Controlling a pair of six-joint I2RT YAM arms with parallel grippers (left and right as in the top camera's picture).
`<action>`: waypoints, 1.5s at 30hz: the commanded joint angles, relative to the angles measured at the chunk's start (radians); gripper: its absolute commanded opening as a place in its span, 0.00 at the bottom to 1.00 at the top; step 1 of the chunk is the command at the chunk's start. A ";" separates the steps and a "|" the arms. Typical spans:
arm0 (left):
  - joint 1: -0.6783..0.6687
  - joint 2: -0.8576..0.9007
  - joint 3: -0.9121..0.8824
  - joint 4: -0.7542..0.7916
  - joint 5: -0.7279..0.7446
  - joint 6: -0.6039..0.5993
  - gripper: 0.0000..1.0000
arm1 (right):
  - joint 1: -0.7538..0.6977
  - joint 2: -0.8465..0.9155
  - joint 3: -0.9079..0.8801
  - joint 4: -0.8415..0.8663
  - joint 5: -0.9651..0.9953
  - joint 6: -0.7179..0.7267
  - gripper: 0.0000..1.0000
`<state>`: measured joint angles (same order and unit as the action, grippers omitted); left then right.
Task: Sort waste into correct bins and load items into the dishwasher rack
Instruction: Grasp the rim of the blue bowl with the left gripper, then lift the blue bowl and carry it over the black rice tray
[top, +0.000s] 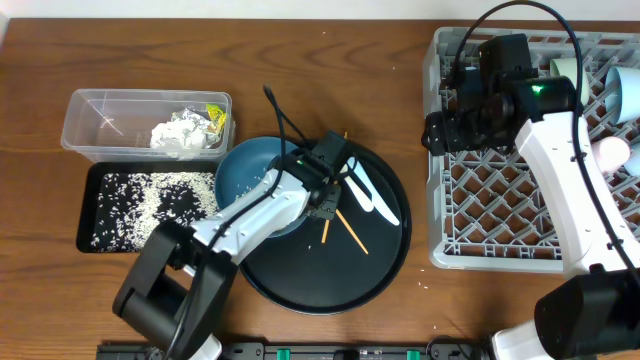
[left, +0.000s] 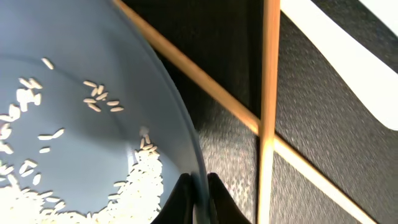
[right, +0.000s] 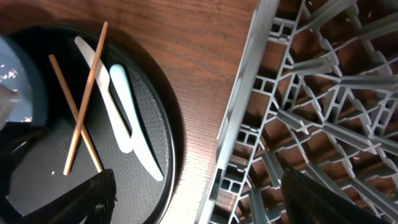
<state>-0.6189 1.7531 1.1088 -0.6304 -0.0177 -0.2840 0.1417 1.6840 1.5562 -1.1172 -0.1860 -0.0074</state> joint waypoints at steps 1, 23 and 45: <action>0.004 -0.051 0.028 -0.021 0.024 -0.011 0.07 | -0.006 0.002 0.000 -0.002 0.003 0.011 0.81; -0.046 -0.140 0.074 -0.130 -0.062 -0.013 0.06 | -0.006 0.002 0.000 -0.002 0.003 0.011 0.82; 0.087 -0.327 0.184 -0.255 -0.043 0.001 0.06 | -0.006 0.002 0.000 -0.013 0.029 0.011 0.82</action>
<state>-0.5781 1.4780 1.2629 -0.8787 -0.0521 -0.2916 0.1417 1.6840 1.5562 -1.1259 -0.1730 -0.0074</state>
